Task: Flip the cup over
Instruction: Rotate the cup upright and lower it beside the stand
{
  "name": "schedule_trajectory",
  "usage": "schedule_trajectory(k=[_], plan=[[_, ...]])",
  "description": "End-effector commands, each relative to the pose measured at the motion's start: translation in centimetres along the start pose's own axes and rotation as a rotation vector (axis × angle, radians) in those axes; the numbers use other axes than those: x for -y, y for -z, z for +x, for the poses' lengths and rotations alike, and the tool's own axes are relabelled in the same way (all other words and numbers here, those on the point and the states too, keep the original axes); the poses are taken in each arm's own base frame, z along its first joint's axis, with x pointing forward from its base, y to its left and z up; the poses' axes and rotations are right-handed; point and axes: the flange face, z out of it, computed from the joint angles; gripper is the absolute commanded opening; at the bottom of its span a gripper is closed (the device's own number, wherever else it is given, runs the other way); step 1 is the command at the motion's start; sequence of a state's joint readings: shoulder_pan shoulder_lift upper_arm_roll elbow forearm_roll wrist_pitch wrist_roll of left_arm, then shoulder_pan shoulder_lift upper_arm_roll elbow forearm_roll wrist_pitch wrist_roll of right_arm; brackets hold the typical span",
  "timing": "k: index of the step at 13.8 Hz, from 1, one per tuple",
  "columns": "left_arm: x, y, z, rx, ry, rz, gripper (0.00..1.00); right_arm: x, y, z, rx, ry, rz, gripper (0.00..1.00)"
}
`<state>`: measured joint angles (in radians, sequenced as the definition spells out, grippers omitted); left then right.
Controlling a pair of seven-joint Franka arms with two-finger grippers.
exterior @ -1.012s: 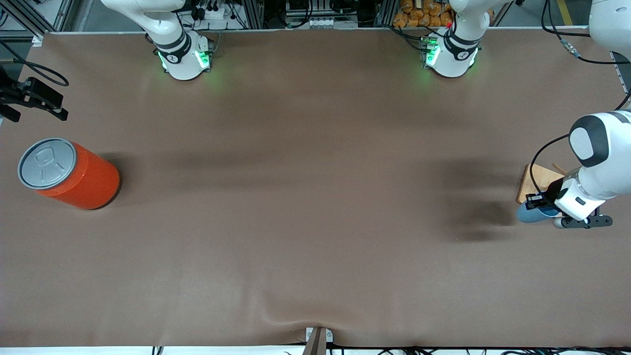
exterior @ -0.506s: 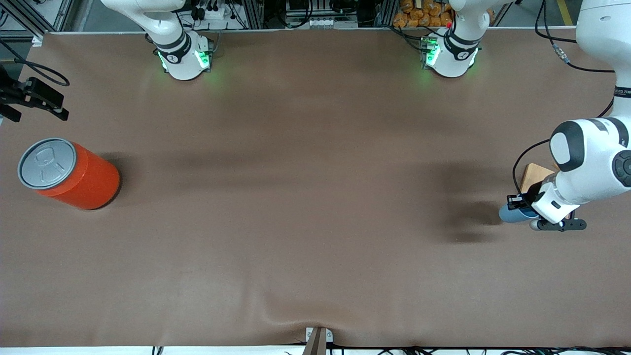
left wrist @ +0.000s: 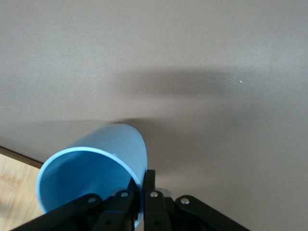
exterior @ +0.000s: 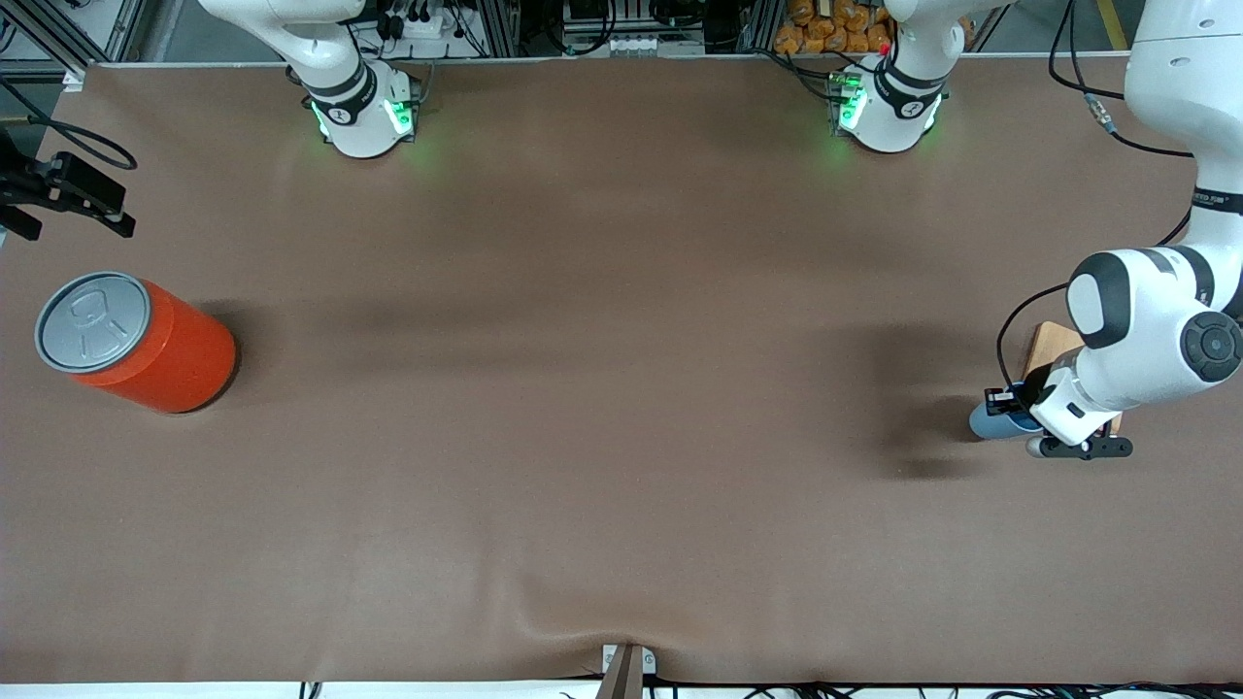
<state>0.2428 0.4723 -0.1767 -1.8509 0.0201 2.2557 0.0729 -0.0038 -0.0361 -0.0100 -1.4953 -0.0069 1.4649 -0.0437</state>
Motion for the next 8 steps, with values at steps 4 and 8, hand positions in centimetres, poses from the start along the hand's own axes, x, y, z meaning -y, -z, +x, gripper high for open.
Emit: schedule_trajectory(k=[4, 8], plan=[[-0.5, 2.2, 1.4, -0.045, 0.003, 0.007, 1.0, 0.0, 0.1, 0.1, 0.006, 0.005, -0.007, 1.0], [-2.6, 7.9, 1.6, -0.057, 0.005, 0.005, 1.0, -0.1, 0.1, 0.1, 0.008, 0.006, -0.007, 1.0]])
